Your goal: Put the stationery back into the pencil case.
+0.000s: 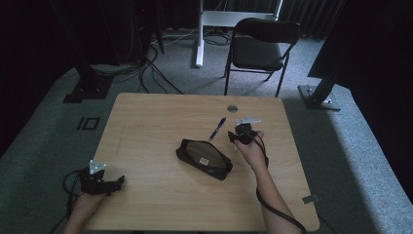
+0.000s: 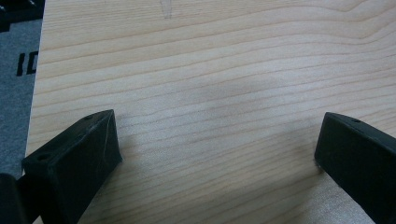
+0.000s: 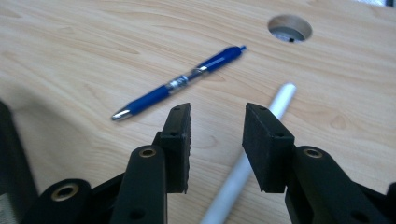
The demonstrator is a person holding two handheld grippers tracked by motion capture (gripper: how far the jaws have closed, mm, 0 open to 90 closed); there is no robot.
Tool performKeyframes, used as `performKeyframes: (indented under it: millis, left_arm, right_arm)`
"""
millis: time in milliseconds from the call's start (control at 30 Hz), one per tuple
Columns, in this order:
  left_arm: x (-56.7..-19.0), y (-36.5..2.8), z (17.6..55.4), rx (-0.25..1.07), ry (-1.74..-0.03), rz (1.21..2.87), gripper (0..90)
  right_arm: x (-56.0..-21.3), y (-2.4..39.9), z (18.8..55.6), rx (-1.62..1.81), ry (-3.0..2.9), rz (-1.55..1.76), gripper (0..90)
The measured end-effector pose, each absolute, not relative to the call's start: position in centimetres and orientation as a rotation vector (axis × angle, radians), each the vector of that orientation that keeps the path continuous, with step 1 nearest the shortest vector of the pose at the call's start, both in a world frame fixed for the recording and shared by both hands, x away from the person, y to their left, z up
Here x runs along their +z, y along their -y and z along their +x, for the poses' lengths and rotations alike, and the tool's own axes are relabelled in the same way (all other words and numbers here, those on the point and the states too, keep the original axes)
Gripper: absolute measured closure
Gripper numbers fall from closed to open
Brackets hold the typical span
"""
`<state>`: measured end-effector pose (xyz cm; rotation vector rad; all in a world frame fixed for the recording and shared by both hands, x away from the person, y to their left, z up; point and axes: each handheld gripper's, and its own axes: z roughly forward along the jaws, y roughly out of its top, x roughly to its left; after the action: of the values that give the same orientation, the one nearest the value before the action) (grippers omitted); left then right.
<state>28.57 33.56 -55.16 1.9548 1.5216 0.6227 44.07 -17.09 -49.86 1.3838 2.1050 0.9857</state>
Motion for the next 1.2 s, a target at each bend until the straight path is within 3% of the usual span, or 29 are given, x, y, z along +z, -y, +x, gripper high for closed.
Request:
performKeyframes:
  millis: [1200]
  left_arm:
    - [-55.2, -33.6, 28.6, 0.623, -1.522, 1.954, 0.1]
  right_arm:
    - [-53.6, 18.2, 46.1, 0.857, -1.986, 1.633, 61.8]
